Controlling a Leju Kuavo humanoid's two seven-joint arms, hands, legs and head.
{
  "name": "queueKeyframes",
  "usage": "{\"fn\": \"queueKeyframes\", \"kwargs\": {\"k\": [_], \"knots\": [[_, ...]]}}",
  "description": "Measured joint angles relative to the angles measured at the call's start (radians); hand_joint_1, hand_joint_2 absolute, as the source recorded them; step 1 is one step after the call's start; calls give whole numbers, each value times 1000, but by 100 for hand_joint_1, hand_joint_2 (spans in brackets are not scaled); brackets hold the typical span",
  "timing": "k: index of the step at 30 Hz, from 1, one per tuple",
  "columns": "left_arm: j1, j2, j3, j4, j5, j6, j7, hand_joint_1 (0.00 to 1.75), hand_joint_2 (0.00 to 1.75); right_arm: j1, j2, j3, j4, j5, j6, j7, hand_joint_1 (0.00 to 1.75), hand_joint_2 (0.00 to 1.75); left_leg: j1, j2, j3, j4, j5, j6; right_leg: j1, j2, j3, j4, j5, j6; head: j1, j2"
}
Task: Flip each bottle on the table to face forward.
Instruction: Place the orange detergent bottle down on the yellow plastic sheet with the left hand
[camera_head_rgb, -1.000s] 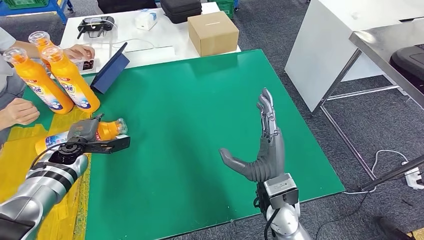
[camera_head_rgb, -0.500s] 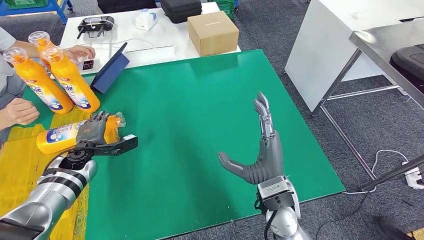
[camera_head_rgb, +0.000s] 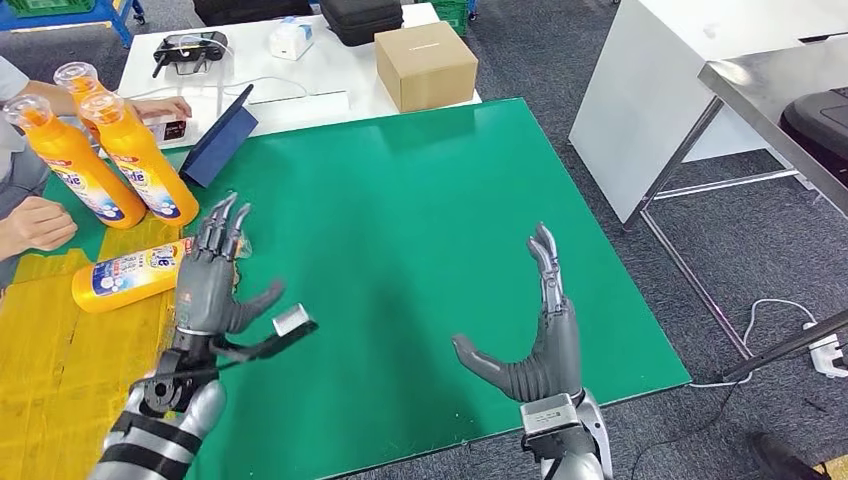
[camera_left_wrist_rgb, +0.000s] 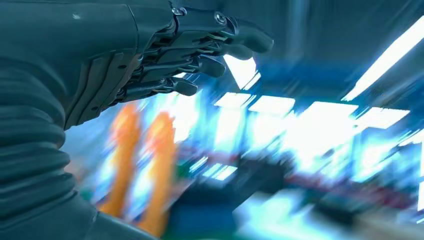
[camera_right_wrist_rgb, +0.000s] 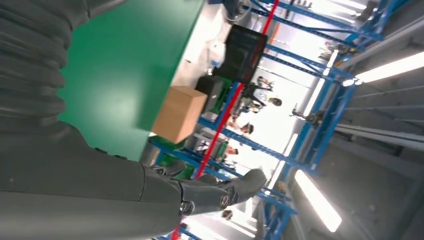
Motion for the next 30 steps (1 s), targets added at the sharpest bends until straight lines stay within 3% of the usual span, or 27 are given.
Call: {"fn": "queueKeyframes", "kwargs": {"k": [4, 9, 15, 22, 30], "knots": [[132, -58, 4, -181, 92, 14, -152, 0, 175, 40, -7, -23, 1, -18, -7, -6, 0, 175, 0, -1, 0, 0, -1, 0, 0, 0, 0, 0, -1, 0, 0, 0], [204, -71, -36, -256, 309, -59, -172, 0, 175, 73, -14, -49, 0, -49, 7, -5, 0, 175, 0, -1, 0, 0, 0, 0, 0, 0, 0, 0, -1, 0, 0, 0], [244, -79, -52, -297, 961, -398, -301, 0, 175, 104, -25, -100, 0, -366, 229, 2, 0, 175, 0, -1, 1, 0, 0, 1, 0, 0, 1, 0, 0, 0, 0, 0], [279, -90, -13, -303, 1294, -645, -252, 0, 175, 134, -28, -163, -10, -341, 225, -8, 0, 175, 0, -1, 1, 0, 0, 1, 0, 0, 1, 0, 0, 0, 0, 0], [298, -90, 27, -303, 1377, -704, -208, 0, 175, 140, -27, -174, -15, -225, 143, -19, 0, 175, 0, -1, 1, 0, 0, 1, 0, 0, 1, 0, -1, 0, 0, 0]]}}
